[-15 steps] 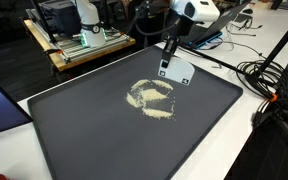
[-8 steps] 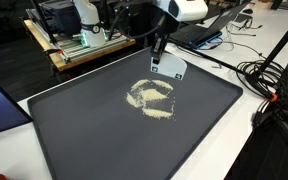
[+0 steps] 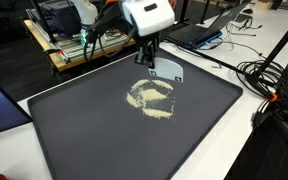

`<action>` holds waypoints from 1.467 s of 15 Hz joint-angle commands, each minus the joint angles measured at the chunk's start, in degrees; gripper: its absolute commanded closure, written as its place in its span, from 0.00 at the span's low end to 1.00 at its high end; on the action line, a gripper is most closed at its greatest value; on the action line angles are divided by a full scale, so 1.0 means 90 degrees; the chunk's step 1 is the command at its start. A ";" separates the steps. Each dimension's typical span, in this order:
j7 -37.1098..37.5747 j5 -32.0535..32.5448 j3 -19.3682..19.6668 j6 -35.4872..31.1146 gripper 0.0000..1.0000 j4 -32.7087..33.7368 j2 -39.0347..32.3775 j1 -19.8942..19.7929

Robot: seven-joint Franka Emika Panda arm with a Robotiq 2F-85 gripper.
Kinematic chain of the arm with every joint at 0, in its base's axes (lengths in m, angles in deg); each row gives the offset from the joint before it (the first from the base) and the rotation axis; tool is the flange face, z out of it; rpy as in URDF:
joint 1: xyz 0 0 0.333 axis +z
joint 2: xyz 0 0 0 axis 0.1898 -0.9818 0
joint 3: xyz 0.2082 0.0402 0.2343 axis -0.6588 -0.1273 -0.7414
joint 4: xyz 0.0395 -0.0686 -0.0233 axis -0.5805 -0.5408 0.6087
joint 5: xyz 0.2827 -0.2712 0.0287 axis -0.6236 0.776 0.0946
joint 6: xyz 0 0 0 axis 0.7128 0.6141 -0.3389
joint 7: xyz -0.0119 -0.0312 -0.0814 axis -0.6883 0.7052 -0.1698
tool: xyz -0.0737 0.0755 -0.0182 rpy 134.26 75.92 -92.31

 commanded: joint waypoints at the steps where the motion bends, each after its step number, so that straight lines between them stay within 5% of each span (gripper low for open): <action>1: -0.0414 -0.0937 -0.0098 -0.0749 0.99 -0.0746 0.0226 -0.0329; 11: -0.0406 -0.3063 -0.0102 -0.3623 0.99 -0.3284 0.0785 -0.0402; 16: -0.0670 -0.4916 -0.0232 -0.5213 0.99 -0.4750 0.1472 -0.0338; 22: -0.0600 -0.7019 -0.0503 -0.6219 0.99 -0.5822 0.2209 -0.0327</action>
